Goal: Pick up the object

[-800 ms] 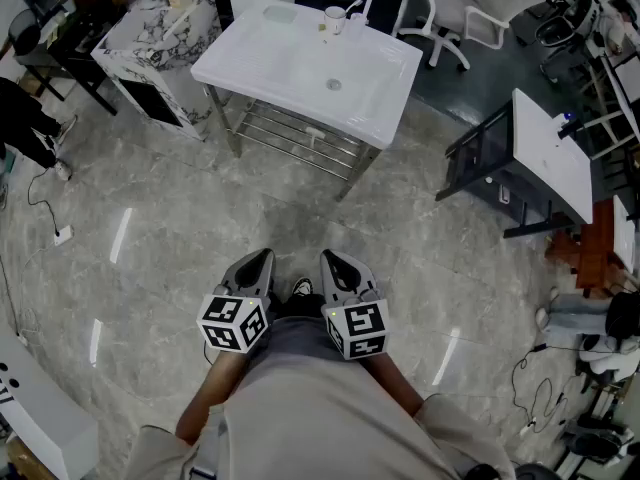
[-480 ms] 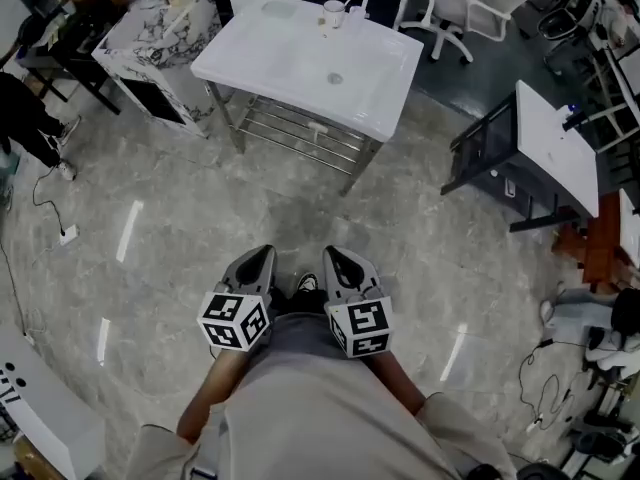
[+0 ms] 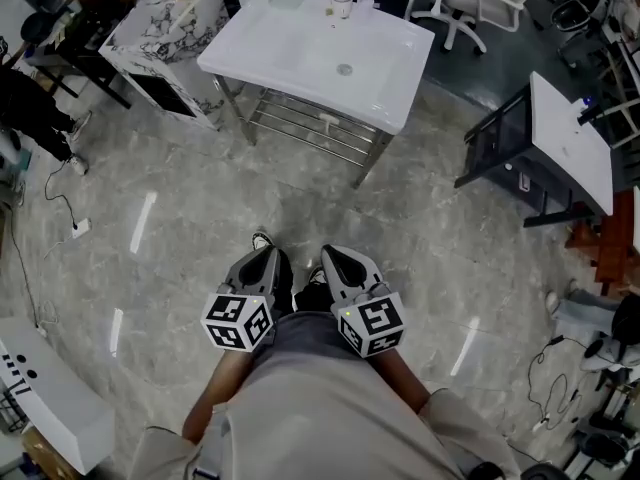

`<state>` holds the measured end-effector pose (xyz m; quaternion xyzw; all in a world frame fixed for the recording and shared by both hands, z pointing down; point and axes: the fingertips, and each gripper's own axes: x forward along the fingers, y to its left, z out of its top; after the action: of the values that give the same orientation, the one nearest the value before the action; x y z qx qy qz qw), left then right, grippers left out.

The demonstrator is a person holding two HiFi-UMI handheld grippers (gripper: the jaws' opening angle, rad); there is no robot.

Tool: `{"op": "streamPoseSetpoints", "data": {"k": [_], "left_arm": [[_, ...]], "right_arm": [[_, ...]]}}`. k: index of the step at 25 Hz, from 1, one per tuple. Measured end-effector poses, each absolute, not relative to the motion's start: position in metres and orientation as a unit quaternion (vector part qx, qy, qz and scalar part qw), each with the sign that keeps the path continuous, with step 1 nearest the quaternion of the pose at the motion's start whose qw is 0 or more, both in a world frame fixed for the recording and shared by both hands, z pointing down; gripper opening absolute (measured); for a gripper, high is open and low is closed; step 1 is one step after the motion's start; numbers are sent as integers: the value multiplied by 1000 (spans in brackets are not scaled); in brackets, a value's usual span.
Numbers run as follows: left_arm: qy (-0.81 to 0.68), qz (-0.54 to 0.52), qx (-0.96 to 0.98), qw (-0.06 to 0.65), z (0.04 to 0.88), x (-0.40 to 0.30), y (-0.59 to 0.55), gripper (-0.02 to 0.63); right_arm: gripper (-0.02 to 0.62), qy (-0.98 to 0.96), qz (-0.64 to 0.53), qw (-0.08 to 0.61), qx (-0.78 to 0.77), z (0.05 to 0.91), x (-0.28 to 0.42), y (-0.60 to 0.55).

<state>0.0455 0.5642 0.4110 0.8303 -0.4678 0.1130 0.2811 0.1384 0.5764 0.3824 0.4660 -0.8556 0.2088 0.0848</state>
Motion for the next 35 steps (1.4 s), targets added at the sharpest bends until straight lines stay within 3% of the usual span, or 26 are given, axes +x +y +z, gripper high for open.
{"op": "streamPoseSetpoints", "data": {"k": [20, 35], "left_arm": [[-447, 97, 842, 286, 402, 60, 469, 0], [-427, 99, 845, 306, 407, 33, 388, 0]], "right_arm": [[9, -818, 198, 113, 529, 381, 167, 480], [11, -807, 220, 138, 531, 387, 134, 403]]}}
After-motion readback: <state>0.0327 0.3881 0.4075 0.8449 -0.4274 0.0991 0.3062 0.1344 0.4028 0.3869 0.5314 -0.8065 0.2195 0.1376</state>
